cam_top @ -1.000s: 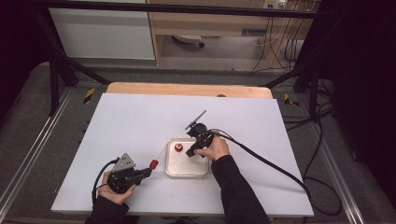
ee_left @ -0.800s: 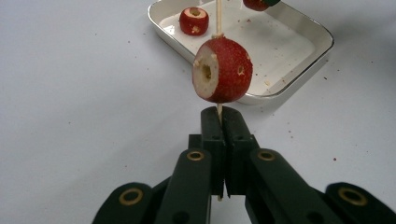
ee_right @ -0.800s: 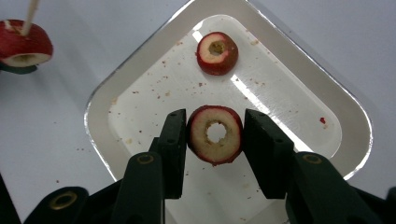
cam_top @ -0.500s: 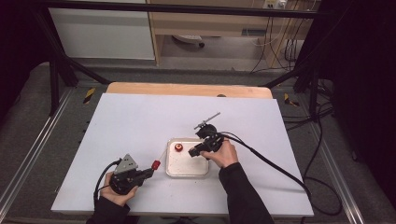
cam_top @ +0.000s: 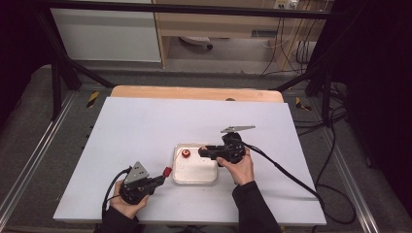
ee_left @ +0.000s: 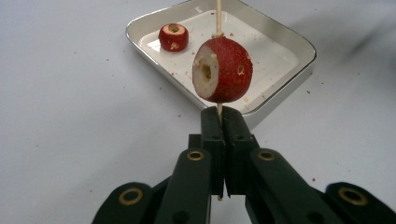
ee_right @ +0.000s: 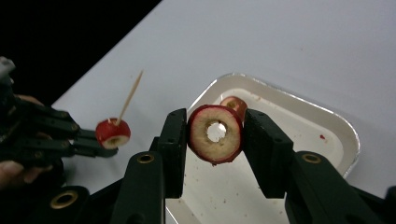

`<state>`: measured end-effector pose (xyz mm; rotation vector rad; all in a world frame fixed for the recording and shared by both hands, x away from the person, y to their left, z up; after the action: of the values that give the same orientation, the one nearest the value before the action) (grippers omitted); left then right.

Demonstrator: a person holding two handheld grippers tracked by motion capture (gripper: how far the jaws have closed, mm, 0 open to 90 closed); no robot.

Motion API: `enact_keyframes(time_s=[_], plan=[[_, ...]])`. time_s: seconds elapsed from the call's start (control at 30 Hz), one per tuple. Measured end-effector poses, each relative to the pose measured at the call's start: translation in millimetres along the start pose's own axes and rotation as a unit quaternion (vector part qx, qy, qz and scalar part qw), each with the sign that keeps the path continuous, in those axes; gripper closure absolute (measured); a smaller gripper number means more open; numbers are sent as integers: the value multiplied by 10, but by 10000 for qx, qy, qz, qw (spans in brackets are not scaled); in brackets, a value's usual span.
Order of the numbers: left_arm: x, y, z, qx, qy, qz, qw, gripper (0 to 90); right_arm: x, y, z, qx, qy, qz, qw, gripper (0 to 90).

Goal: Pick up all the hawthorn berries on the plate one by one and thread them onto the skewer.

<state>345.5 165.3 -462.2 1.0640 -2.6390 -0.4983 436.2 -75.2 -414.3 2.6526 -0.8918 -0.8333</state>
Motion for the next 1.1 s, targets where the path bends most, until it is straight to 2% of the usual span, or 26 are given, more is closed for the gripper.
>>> enact_keyframes(time_s=[0.13,0.23,0.57,0.7,0.73,0.93,1.1], plan=[[51,-19,-18,62,72,22,10000,883,-1,37,-31,423,-242,-91,9988,612],[89,-42,-23,77,109,30,9999,883,-2,49,-38,643,-390,-144,9971,613],[193,-128,-57,148,393,15,9991,883,-19,46,-78,1292,-614,-160,9896,613],[245,-166,-70,191,520,37,9985,882,-19,46,-108,1615,-676,-159,9844,613],[261,-184,-78,255,520,107,9983,882,-16,46,-116,1688,-680,-153,9832,613],[311,-222,-147,361,755,107,9964,882,-22,45,-159,2027,-718,-161,9765,613],[376,-288,-198,431,819,134,9956,882,-35,48,-187,2265,-806,-197,9705,614]])
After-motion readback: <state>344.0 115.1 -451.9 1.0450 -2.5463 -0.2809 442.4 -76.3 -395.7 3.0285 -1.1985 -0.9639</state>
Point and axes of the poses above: each handheld gripper's, and its own axes: y roughly backward along the jaws, z roughly out of its underside, x roughly to its right, the point moved 5 cm from there along -y, roughly forward along the jaws, and after that the axes turned 11 degrees about x, right-handed, at the moved point
